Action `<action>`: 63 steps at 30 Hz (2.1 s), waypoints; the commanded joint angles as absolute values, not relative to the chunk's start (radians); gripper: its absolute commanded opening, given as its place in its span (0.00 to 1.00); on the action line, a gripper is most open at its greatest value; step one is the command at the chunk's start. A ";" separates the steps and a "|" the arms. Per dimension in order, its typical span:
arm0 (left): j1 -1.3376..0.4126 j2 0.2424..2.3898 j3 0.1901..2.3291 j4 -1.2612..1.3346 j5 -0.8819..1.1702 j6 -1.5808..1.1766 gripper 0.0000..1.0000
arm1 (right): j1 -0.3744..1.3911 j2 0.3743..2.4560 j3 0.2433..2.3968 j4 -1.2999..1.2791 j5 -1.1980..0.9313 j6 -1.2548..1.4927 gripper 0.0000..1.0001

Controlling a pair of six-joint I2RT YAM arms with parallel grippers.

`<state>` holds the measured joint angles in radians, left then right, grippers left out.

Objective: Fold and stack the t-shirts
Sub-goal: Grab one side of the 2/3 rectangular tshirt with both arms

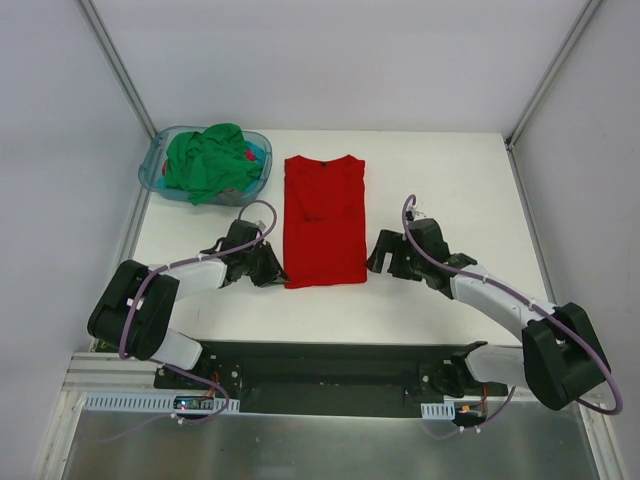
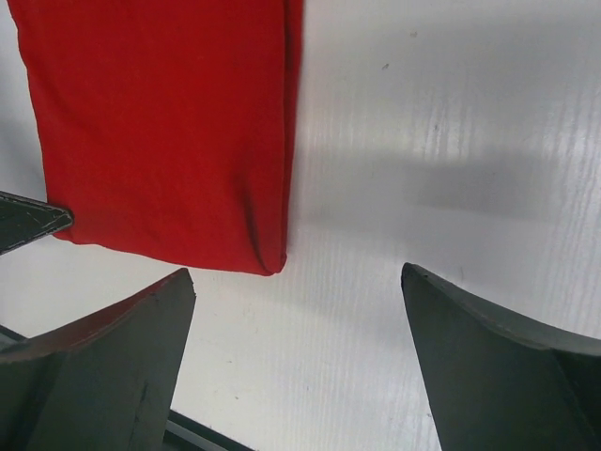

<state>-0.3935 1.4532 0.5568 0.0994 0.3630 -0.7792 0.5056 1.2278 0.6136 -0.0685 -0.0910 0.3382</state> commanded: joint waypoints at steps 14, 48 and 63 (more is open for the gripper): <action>-0.403 1.419 0.500 0.095 0.341 -0.779 0.00 | 0.552 1.465 0.719 0.025 -0.227 0.356 0.63; -0.403 1.344 0.469 0.014 0.281 -0.764 0.00 | 0.666 1.522 0.698 -0.143 -0.133 0.425 0.20; -0.403 0.818 0.388 -0.320 0.348 -0.752 0.00 | 0.770 1.329 0.739 -0.409 -0.566 0.322 0.05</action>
